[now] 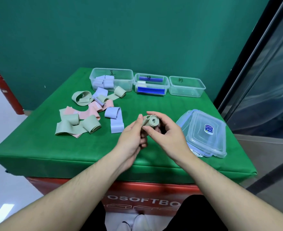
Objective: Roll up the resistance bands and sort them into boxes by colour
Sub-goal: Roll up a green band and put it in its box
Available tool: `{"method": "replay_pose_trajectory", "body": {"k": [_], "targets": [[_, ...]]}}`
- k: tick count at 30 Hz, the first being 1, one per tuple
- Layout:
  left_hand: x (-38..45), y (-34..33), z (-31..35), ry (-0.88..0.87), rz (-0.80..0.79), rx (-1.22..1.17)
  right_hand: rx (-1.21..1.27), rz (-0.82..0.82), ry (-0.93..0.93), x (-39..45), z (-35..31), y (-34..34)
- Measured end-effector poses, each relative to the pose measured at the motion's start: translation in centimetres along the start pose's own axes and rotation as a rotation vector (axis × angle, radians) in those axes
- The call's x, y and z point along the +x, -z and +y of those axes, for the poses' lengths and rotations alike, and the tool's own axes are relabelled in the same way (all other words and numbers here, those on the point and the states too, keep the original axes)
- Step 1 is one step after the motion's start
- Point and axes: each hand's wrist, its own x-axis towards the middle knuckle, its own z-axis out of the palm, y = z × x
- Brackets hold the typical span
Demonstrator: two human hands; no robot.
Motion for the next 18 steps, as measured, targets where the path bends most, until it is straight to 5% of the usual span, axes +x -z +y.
{"method": "replay_pose_trajectory", "body": {"k": [9,18], "targets": [[0.2,-0.2,1.2,0.024,-0.049,0.000,0.016,-0.044,-0.029,1.8,-2.2,0.2],[1.7,-0.5,3.5,0.106,-0.010,0.253,-0.040,-0.005,-0.078,3.5,-2.3,1.4]]}}
